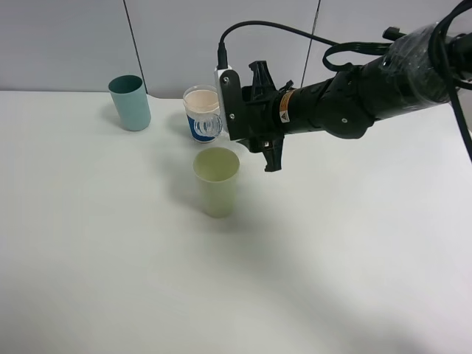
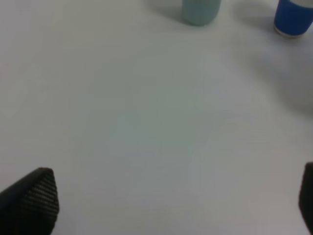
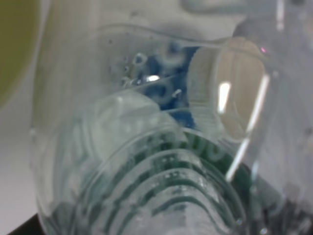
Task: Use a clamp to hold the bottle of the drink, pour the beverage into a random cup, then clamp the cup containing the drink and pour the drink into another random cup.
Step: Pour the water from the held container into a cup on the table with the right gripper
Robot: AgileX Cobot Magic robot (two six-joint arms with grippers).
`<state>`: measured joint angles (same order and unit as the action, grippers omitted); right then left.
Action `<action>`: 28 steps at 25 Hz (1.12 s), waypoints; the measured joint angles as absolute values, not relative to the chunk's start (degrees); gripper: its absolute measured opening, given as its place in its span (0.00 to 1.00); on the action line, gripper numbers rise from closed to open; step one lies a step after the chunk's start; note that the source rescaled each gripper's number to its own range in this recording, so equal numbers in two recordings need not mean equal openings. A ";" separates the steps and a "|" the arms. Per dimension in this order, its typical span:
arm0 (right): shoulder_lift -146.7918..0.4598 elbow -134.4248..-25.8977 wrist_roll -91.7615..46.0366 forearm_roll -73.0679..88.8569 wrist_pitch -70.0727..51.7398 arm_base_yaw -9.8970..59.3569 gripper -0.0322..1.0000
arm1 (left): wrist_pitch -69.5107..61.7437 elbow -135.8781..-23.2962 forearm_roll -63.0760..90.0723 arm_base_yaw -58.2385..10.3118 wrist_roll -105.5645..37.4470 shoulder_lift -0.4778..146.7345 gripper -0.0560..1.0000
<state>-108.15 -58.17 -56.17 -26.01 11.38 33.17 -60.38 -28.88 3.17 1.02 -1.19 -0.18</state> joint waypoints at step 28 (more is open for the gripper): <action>-106.72 -58.17 -72.34 -26.01 11.33 33.17 0.03 | -60.38 -28.88 3.17 1.02 -1.19 -0.18 1.00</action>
<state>-106.72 -58.17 -72.34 -26.01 11.33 33.17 -60.38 -28.88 3.17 1.02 -1.19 -0.18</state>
